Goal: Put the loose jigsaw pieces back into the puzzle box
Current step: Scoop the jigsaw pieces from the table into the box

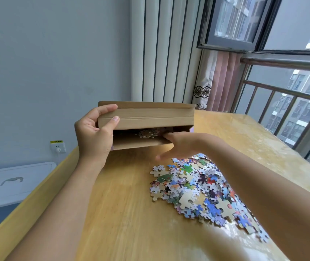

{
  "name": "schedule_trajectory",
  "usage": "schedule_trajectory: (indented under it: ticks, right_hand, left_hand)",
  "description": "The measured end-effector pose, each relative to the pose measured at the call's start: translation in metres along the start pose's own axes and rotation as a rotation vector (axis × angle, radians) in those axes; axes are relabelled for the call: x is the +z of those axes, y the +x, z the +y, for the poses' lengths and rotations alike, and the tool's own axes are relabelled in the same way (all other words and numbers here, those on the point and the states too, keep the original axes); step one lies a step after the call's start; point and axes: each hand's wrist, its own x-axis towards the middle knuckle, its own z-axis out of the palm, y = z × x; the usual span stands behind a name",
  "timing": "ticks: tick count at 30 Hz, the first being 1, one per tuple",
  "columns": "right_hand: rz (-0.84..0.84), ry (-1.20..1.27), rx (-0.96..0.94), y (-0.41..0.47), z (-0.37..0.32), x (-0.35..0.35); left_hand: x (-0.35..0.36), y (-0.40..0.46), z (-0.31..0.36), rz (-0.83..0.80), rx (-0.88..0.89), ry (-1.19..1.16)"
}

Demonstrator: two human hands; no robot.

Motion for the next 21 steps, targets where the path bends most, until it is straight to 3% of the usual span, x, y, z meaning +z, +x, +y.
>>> schedule_trajectory:
  ticks: [2, 6, 8, 11, 13, 21]
  right_hand:
    - [0.111, 0.105, -0.120, -0.003, -0.004, 0.001]
    - [0.620, 0.099, -0.390, -0.025, -0.005, 0.021]
    - [0.497, 0.106, -0.455, -0.041, -0.008, 0.029]
    - [0.094, 0.003, -0.361, -0.038, -0.010, 0.045]
    - [-0.026, -0.008, -0.296, -0.031, -0.009, 0.055]
    - [0.149, -0.037, -0.363, -0.056, 0.019, 0.068]
  left_hand:
    - [0.000, 0.000, 0.000, 0.012, -0.013, -0.010]
    - [-0.001, -0.001, 0.004, 0.019, -0.019, -0.013]
    - [-0.001, -0.001, 0.007, 0.021, -0.019, -0.017]
    - [-0.001, -0.002, 0.008, 0.030, -0.034, -0.021]
    - [-0.001, -0.004, 0.008, 0.033, -0.036, -0.015]
    - [-0.001, -0.009, 0.004, 0.031, -0.015, -0.004]
